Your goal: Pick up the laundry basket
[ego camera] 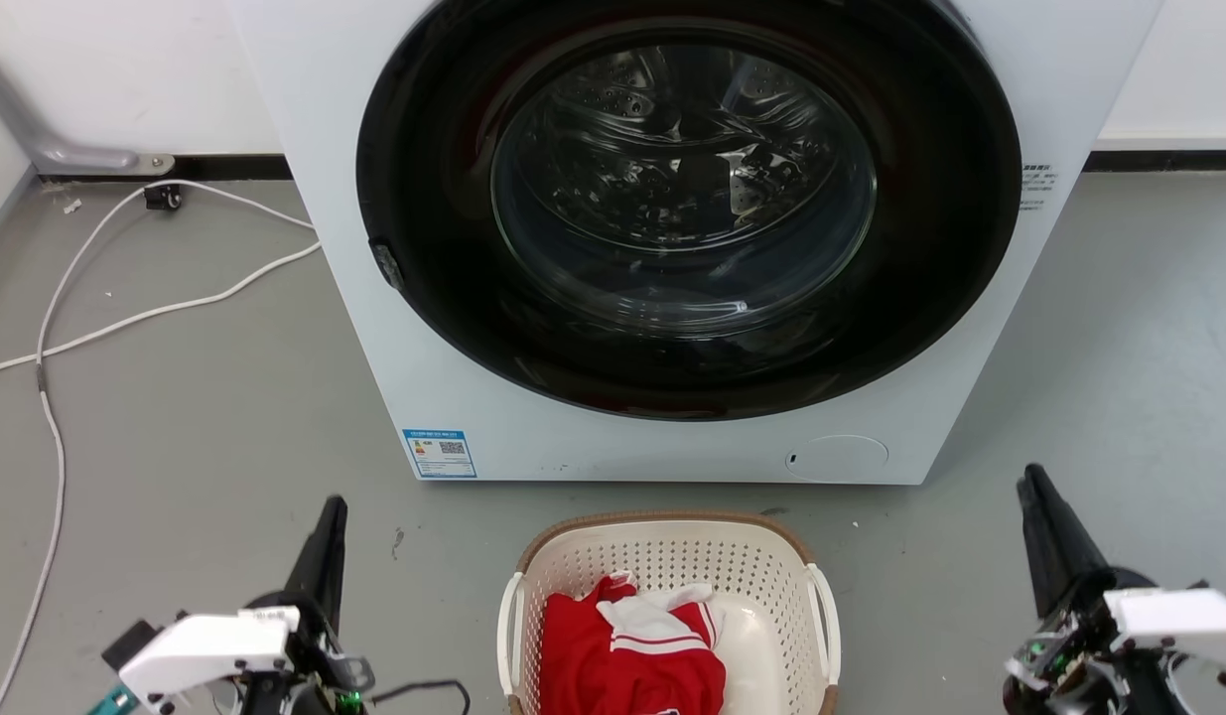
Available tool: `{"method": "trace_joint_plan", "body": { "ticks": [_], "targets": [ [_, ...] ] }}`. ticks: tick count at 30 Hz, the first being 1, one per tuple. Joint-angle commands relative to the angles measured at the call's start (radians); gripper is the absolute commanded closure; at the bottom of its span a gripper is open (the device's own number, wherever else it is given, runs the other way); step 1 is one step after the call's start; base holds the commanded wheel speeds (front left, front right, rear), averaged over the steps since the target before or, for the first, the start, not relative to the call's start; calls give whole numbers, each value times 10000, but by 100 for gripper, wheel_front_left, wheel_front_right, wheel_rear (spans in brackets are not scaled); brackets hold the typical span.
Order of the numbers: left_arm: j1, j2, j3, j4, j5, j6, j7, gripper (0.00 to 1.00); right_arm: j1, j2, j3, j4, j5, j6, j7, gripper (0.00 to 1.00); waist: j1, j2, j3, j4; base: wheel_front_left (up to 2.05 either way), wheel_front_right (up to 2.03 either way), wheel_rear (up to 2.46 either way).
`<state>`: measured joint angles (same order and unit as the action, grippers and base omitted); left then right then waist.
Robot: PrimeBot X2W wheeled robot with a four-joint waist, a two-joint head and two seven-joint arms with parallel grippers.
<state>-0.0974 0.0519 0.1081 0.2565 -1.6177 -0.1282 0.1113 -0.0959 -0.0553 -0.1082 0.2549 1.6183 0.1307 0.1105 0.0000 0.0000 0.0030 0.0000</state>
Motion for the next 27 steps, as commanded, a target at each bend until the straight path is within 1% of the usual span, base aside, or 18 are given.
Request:
{"method": "trace_joint_plan", "body": {
  "ticks": [1,3,13,19,23,27],
  "targets": [
    [55,-13,-7,54,3,2,-5,0,55,8,6,56,0,-2,-4,0,0,0,1,0,0,0,0],
    [213,-46,-24,196,15,4,-27,0,220,29,27,177,-8,-2,-27,0,0,0,2,0,0,0,0],
    [432,-40,-86,-293,297,-1,-534,0,399,30,276,-259,-251,-1,-534,0,0,0,14,-13,0,0,0],
    [551,-36,135,-485,799,-3,-811,0,449,31,205,-411,-608,0,-809,0,0,0,13,-18,0,0,0],
    [561,-34,433,-504,1187,-5,-983,0,448,31,28,-320,-1292,0,-981,0,0,0,7,-22,0,0,0],
    [575,-31,567,-537,1645,-7,-1149,0,382,31,-40,-493,-2239,1,-1148,0,0,0,5,-23,0,0,0]
  ]
}}
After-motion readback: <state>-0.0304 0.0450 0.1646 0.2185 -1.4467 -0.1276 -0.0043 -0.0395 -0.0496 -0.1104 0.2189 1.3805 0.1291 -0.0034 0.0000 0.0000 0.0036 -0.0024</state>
